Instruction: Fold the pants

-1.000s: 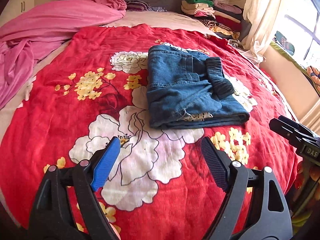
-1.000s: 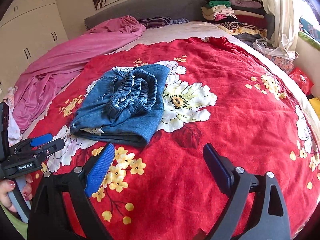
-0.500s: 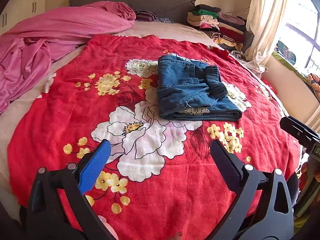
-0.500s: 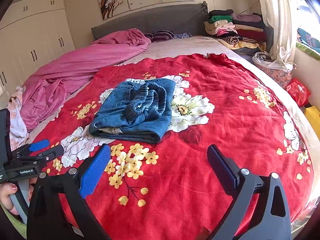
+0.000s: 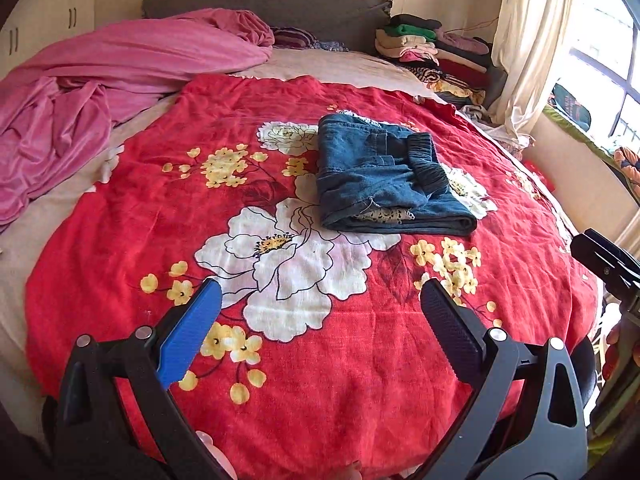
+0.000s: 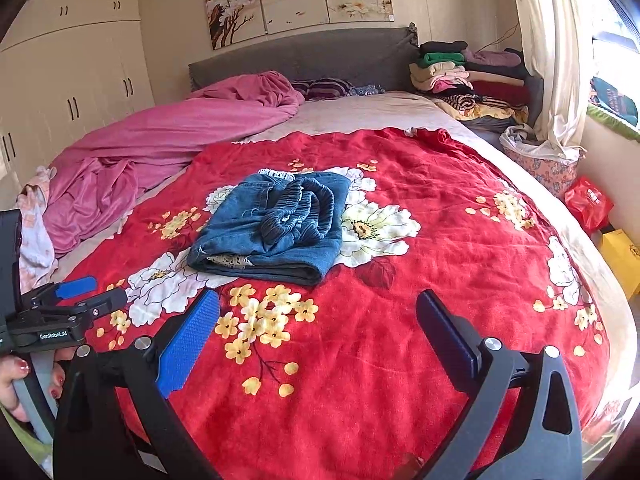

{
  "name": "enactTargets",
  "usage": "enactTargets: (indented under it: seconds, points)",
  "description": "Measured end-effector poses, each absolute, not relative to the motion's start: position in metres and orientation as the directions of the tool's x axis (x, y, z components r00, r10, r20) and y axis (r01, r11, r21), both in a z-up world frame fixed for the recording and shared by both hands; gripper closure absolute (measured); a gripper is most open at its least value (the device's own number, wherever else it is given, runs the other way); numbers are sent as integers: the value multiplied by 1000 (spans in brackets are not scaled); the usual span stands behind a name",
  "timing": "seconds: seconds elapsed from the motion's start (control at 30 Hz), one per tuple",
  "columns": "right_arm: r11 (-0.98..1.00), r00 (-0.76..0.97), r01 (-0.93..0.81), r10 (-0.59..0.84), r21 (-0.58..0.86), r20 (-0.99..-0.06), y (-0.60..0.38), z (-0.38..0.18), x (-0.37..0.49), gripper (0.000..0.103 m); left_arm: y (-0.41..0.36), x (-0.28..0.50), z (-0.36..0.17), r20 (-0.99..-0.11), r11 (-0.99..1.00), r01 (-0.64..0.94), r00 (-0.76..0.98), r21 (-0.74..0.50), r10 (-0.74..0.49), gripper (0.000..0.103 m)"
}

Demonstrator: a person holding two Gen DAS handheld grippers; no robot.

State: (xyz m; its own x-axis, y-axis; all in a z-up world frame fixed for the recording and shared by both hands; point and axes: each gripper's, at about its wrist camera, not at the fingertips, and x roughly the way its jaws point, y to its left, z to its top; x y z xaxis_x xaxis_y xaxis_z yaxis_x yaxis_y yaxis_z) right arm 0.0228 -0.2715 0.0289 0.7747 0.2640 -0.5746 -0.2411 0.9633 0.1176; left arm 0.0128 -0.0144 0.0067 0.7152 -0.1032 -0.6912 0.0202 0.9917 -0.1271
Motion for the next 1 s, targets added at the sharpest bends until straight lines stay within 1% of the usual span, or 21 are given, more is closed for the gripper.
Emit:
enactTargets:
  seconds: [0.27,1.0]
  points:
    - [962,784,-248,266,110,-560,-272,30,14,5,-16,3,8,-679,993,20,728,-118,-95,10]
    - [962,762,-251,263,104,-592,-264,18,11,5,-23,1,3,-690,993,34,717,-110,-101,10]
